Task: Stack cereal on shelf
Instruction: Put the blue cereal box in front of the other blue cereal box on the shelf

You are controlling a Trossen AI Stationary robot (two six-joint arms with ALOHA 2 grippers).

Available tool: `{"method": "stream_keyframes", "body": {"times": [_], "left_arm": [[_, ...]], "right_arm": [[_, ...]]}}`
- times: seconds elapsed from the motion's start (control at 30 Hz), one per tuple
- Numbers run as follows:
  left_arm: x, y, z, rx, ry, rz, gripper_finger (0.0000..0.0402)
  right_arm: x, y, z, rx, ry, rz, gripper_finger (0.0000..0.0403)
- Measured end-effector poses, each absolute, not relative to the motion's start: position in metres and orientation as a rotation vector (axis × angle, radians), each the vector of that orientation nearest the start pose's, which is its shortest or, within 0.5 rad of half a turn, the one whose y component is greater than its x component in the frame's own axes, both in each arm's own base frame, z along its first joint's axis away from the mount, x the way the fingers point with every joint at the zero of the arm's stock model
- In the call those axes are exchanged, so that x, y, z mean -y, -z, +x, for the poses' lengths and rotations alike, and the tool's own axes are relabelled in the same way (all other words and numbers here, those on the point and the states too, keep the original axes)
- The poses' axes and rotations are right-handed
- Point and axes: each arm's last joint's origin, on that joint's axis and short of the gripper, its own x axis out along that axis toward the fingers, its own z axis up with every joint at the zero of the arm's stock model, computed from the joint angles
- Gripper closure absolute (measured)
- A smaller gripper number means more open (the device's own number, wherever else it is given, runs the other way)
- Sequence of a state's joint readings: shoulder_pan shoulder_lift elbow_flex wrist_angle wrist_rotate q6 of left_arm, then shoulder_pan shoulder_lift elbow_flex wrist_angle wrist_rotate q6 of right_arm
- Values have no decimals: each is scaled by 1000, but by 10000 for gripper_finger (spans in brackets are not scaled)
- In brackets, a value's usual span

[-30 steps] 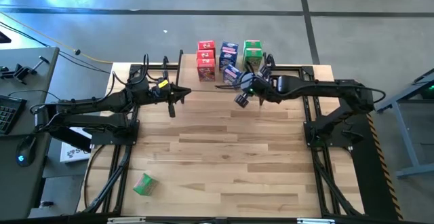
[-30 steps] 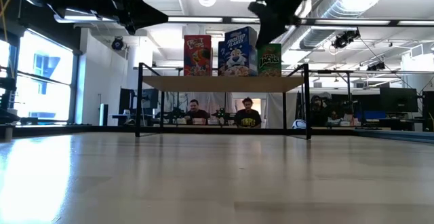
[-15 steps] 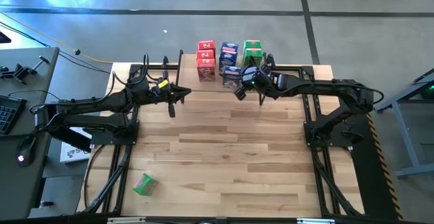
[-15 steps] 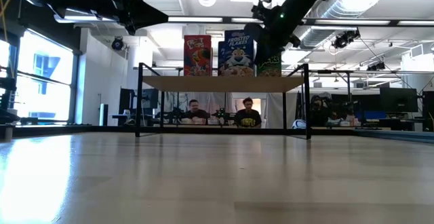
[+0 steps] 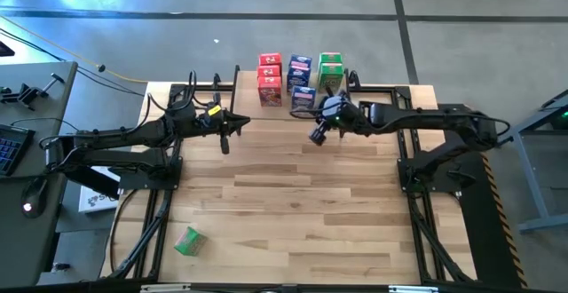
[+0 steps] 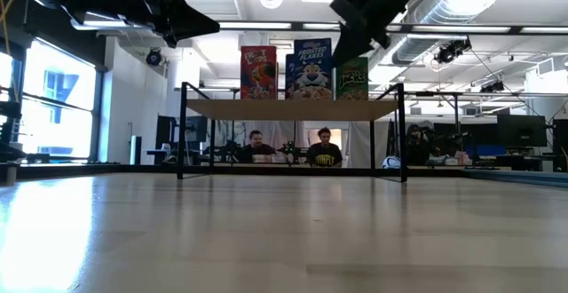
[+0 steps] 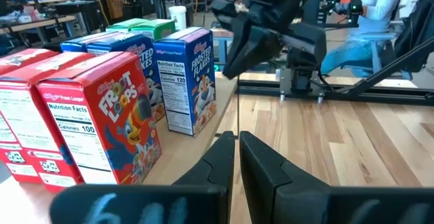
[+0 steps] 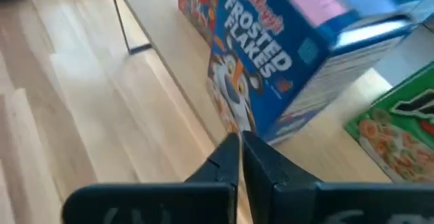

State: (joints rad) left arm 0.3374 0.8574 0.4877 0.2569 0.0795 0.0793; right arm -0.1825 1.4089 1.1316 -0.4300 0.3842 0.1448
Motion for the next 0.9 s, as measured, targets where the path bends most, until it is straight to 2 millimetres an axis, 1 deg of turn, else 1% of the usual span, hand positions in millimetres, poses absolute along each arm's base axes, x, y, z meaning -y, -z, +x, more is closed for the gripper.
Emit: {"method": "stream_keyframes", "body": {"times": [0.1,0.23,0.43,0.6,0.73,0.83,0.9], "left_arm": [[-62,-260,183,-118,-253,55,385],[-62,-259,183,-121,-243,33,385],[-61,-259,183,-123,-242,30,385],[-61,-259,183,-124,-242,30,385],[-61,-259,183,-129,-241,29,385],[-61,-257,183,-144,-241,26,385],[-61,-256,183,-152,-241,29,385]], "right_arm": [[69,-289,304,-642,604,41,401],[79,-282,314,-616,631,31,401],[92,-274,322,-603,658,16,401],[97,-272,326,-575,640,26,401],[94,-275,322,-593,611,9,401],[89,-284,313,-607,603,5,401],[87,-286,305,-650,603,7,401]]}}
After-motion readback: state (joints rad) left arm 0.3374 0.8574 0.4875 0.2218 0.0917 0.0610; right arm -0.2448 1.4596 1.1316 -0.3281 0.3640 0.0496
